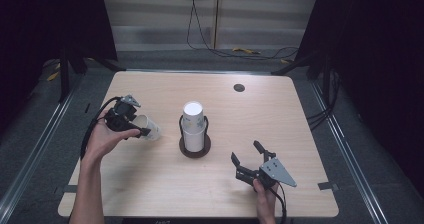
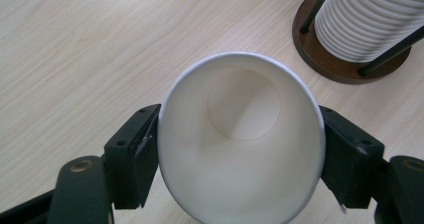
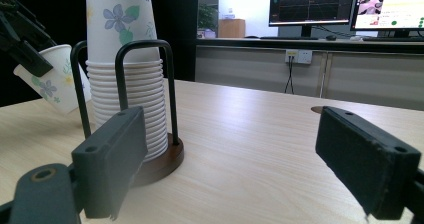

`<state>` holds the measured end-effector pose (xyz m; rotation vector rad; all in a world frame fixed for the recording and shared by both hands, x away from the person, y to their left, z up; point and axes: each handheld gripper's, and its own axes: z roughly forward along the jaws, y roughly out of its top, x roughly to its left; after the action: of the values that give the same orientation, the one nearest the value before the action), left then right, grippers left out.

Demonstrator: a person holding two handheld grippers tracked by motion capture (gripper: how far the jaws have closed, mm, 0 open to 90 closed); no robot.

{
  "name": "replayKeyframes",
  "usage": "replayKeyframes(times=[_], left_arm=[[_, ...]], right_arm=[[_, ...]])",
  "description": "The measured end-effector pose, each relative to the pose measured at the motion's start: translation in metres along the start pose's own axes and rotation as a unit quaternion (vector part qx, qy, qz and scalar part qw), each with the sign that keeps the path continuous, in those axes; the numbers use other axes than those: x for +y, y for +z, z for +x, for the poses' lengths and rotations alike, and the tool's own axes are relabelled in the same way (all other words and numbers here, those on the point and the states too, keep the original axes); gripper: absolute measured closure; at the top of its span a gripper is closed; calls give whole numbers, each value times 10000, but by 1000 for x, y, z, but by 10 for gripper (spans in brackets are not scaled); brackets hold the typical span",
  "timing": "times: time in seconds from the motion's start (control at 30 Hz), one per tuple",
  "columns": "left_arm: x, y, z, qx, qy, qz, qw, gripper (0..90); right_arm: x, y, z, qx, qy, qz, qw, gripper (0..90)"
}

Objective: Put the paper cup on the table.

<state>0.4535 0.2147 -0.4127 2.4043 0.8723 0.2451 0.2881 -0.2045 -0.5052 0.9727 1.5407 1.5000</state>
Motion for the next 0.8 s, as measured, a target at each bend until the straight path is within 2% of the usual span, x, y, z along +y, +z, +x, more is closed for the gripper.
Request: replayKeyframes(times=[0.13, 0.23, 0.33, 0.43, 0.67, 0.8], left_arm=[[-1, 6, -1, 44, -21, 141, 9999, 265], [0, 8, 0, -9, 72, 286, 9996, 265], [0, 10, 0, 88, 19, 279, 9996, 261], [2, 10, 0, 212, 51, 327, 9992, 257], [6, 15, -2, 299, -4, 444, 9986, 241], [10, 18, -5, 426, 103, 493, 9978, 227]], right_arm=[[0, 0, 0, 11, -5, -13, 10000, 126], [0, 0, 0, 3, -1, -13, 10000, 126], [0, 0, 0, -6, 2, -13, 10000, 126], [0, 0, 0, -3, 7, 4, 10000, 126], [0, 0, 0, -6, 2, -8, 10000, 126], [0, 0, 0, -7, 4, -2, 10000, 127]])
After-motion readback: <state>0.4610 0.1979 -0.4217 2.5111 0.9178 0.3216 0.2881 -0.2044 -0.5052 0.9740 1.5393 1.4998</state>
